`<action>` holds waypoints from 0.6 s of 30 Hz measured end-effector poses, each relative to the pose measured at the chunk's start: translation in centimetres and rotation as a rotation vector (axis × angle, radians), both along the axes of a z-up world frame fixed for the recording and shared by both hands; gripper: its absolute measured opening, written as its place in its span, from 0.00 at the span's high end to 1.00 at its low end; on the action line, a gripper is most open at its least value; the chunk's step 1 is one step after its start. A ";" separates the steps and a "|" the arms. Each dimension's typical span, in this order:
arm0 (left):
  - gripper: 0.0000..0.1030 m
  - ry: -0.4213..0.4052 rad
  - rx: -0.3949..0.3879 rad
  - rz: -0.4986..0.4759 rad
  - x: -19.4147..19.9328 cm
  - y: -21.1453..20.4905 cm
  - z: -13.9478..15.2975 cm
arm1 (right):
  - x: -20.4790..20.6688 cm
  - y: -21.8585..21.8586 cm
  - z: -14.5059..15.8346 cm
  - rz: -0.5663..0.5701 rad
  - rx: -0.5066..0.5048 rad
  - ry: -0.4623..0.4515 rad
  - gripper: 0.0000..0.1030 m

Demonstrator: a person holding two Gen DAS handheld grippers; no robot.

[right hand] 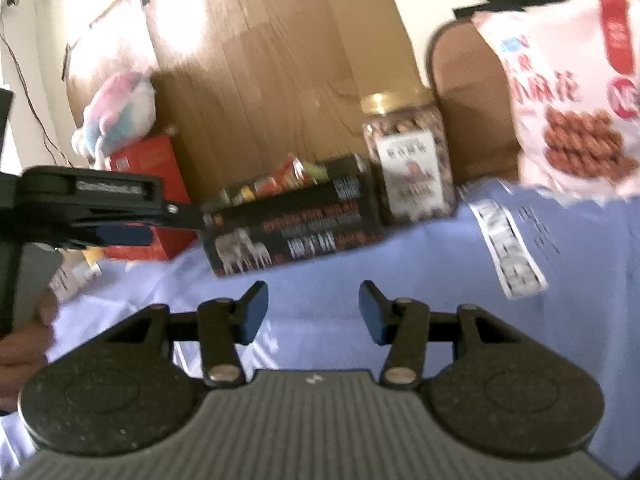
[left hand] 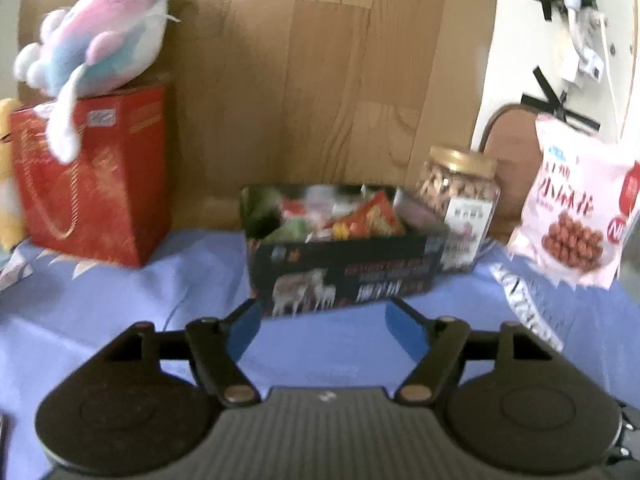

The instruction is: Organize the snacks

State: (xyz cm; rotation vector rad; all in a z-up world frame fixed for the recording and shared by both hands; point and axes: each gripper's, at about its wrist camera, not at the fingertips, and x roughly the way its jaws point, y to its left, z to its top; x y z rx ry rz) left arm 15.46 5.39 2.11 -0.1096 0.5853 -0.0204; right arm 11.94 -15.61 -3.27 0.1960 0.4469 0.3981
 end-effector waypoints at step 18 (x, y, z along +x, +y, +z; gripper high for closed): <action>0.16 -0.004 0.110 0.058 -7.1 -1.8 -3.9 | -5.2 -2.3 -0.6 -0.052 0.091 -0.107 0.42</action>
